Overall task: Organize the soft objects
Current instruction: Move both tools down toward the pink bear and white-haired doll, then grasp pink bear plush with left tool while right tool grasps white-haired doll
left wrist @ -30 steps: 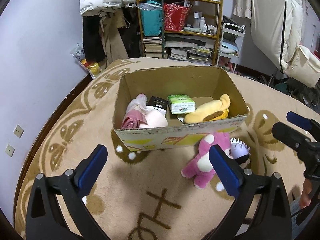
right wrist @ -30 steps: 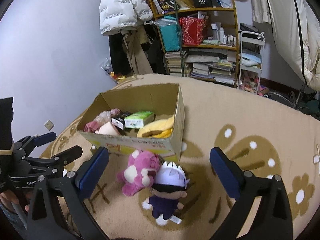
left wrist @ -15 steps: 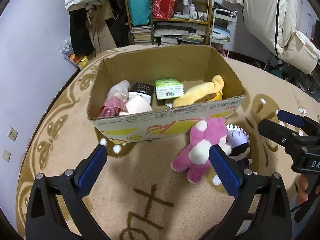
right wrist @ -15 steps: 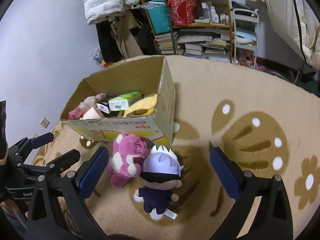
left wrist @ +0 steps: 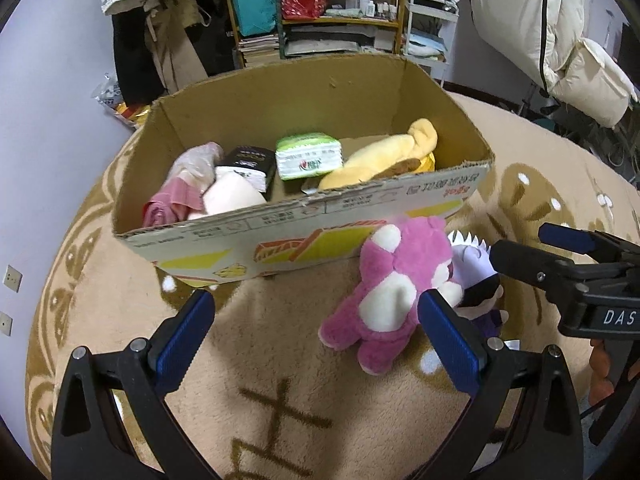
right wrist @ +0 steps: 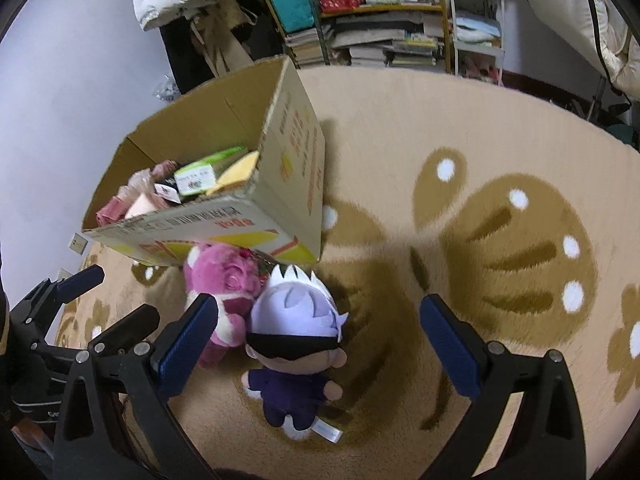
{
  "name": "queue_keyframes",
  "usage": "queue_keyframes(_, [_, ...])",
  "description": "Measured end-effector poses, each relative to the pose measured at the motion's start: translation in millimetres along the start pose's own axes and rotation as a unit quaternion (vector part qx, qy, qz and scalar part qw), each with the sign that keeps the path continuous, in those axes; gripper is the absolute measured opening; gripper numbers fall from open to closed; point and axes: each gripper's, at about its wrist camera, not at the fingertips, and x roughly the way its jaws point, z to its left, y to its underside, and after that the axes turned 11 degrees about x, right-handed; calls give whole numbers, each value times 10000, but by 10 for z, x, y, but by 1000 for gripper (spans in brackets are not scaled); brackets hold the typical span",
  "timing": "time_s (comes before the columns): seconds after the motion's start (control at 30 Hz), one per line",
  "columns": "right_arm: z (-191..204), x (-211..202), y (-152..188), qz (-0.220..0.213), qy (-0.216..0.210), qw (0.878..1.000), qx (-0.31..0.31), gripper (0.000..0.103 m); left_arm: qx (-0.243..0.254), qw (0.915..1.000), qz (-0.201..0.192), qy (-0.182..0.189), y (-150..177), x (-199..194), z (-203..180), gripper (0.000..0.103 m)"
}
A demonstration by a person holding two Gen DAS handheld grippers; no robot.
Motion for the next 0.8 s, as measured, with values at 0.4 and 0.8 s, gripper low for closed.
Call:
queue_keyframes(0.4, [-61,190,2,283,85,9995,104,103,297,9992,178,178,-30,207,-149,101])
queue_keyframes(0.8, [-101,356,-30,473,124,9986,204,103,551,9958,372,626,-20,424,-311,100])
